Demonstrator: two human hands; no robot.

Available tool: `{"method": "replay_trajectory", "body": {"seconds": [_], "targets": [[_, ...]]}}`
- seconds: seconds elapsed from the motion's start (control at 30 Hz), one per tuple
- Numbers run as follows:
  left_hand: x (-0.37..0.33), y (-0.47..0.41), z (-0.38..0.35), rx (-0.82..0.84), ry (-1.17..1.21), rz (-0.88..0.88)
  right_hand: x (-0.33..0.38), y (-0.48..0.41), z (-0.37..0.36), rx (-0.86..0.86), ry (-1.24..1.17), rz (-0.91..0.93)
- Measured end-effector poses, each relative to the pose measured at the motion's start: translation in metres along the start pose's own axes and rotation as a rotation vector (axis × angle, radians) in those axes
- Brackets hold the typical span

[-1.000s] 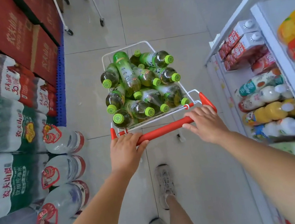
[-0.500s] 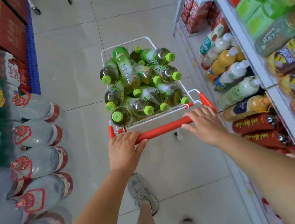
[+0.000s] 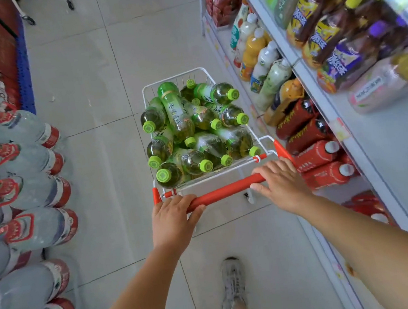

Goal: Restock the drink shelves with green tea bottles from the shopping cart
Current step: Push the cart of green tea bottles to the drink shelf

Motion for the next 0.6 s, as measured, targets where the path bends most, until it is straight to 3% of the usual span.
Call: {"method": "replay_trajectory", "body": {"seconds": [0.6], "targets": [[-0.094, 0.246, -0.095, 0.069, -0.041, -0.093, -0.027, 0.299, -0.076, 0.019, -0.069, -0.141]]}}
Point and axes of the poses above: each hand's wrist, its own y-axis away from the middle knuckle, its own z-axis out of the back of the hand, x = y × z, the point moved 5 cm from there along -y, towards the middle knuckle, and after that the axes turned 3 degrees about z, right-handed, at the moved point
